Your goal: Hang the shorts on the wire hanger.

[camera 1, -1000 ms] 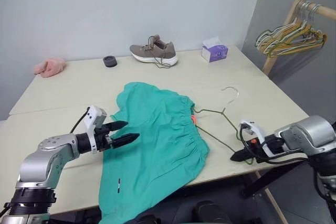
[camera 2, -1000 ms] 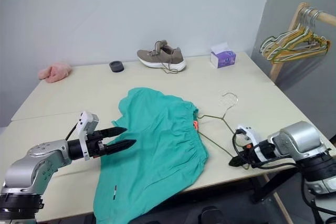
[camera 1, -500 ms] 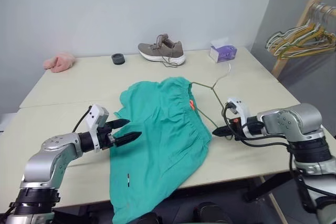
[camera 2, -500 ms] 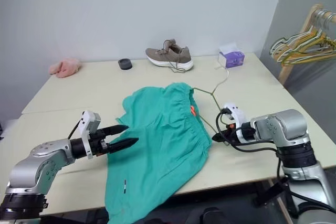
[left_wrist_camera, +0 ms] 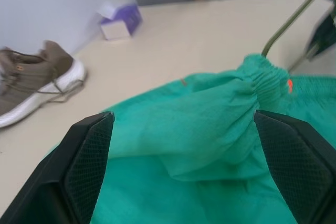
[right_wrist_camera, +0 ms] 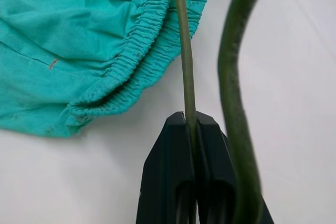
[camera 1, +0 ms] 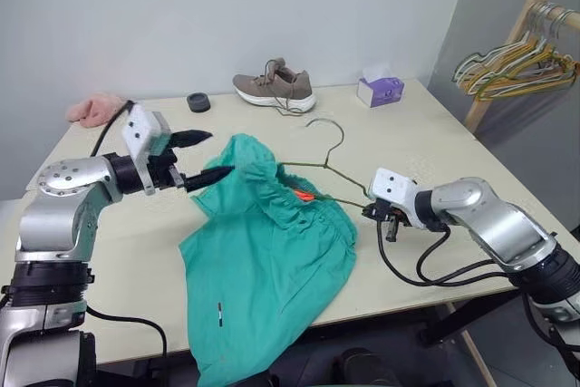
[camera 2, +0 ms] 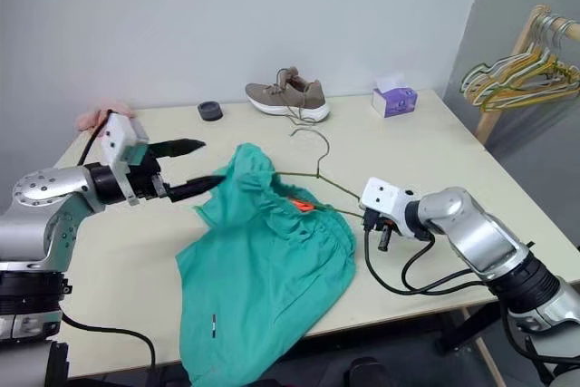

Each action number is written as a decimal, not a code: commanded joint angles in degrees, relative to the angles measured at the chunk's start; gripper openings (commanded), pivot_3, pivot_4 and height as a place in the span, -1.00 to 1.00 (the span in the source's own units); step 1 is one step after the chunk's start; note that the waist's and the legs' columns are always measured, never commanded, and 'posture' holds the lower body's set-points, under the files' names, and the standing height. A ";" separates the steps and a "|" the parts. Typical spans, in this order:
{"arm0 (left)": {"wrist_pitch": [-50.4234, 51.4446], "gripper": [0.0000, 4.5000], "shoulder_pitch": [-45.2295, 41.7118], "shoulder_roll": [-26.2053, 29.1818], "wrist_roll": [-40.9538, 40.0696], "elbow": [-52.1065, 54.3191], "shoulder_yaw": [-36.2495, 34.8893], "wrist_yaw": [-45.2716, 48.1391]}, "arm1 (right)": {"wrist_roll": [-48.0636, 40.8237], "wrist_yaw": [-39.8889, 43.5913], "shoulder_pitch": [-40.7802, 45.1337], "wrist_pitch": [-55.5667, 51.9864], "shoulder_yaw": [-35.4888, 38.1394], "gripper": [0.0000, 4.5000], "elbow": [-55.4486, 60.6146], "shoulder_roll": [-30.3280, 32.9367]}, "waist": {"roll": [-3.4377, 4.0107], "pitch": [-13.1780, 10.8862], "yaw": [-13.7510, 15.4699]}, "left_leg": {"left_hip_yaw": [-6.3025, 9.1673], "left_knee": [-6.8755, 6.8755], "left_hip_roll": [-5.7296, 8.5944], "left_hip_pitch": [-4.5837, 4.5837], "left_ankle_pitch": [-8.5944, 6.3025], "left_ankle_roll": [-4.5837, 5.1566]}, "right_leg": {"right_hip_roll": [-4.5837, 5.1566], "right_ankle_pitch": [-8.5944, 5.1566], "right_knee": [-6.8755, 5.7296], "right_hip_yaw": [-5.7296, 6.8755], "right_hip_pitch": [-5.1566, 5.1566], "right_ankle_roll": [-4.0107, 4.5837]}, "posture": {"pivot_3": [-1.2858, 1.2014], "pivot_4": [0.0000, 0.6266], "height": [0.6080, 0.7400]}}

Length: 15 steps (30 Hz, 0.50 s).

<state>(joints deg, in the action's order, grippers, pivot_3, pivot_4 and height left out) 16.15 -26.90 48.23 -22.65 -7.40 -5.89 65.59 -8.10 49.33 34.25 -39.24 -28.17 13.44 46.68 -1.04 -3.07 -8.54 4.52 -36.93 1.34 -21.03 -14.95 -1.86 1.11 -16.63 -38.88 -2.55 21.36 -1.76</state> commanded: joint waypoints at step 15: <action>-12.20 0.99 -2.55 -1.81 8.08 -5.89 8.50 9.04 | 8.30 4.50 -0.18 8.51 1.31 -1.00 4.15 -1.22 | -0.01 -0.01 -0.09 | 0.06 -0.05 0.00 -0.01 0.01 0.01 | 0.01 0.00 -0.01 -0.01 -0.02 0.00 | -0.12 -1.00 1.00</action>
<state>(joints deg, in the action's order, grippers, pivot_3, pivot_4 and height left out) 4.88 -29.19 45.97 -14.80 -14.10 2.81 73.71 -0.66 53.23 32.97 -32.08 -28.26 15.53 45.83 -1.04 -3.08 -8.63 4.60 -36.98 1.34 -21.04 -14.94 -1.86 1.12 -16.62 -38.89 -2.56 21.34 -1.76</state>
